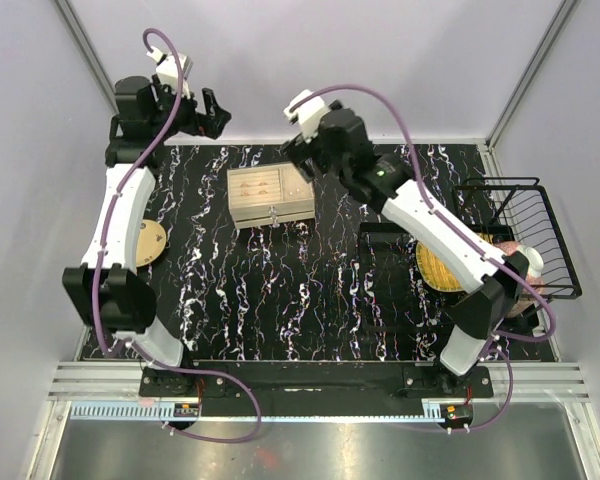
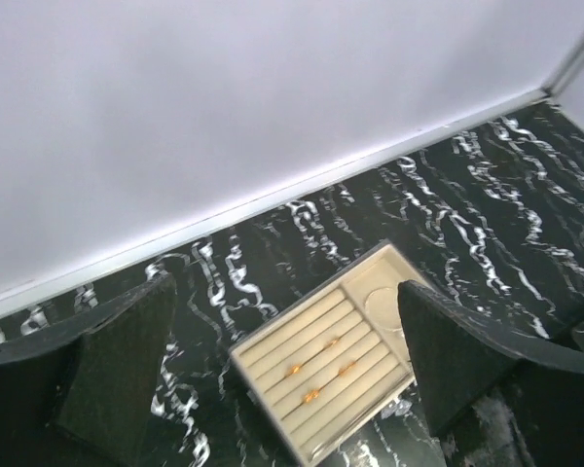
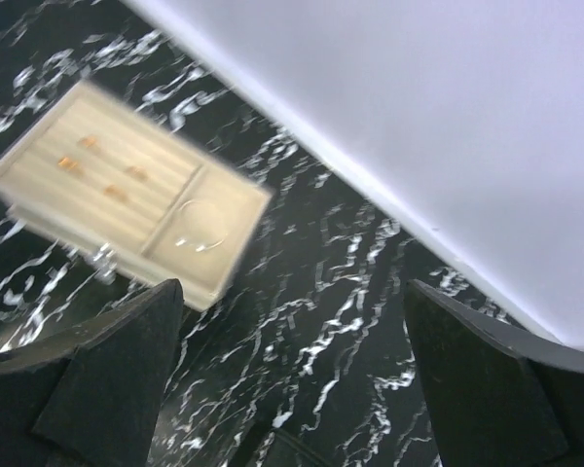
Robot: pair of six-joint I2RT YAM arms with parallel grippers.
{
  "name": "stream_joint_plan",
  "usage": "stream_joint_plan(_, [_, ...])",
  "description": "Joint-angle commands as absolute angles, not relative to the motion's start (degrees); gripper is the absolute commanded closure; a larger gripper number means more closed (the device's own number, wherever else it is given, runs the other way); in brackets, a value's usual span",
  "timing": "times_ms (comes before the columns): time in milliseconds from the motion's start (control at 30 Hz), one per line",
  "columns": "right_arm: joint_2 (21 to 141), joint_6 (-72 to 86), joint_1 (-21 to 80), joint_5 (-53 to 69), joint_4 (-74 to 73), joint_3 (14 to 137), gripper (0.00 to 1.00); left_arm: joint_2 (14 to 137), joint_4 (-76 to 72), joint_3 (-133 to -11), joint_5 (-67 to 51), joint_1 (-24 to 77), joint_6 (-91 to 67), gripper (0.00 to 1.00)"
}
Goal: Organize the mixed jewelry
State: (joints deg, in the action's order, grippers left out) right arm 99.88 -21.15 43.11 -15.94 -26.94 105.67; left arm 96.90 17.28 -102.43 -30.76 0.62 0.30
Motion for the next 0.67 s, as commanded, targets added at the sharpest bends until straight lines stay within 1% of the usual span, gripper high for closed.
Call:
stream_joint_plan(0, [95.5, -18.1, 40.9, -25.8, -26.3, 110.5, 0.00, 89.0, 17.6, -95.5, -19.2, 0.3, 3.9, 0.01])
stream_joint_plan(100, [93.0, -15.2, 39.3, -27.8, -25.9, 110.1, 0.00, 82.8, 16.1, -90.9, -16.2, 0.3, 4.1, 0.01])
stream_joint_plan(267, [90.9, -18.0, 39.2, -33.2, -21.0, 106.8, 0.00, 74.9, 15.4, -84.3, -12.1, 0.3, 1.5, 0.01])
stream_joint_plan(433, [90.7, -16.9, 38.9, -35.2, -19.6, 106.2, 0.00, 71.6, 16.2, -80.5, -10.1, 0.3, 0.2, 0.01])
stream_joint_plan(633, [90.5, -16.2, 39.0, -35.0, -19.7, 104.9, 0.00, 70.1, 15.3, -78.1, -11.0, 0.3, -1.4, 0.01])
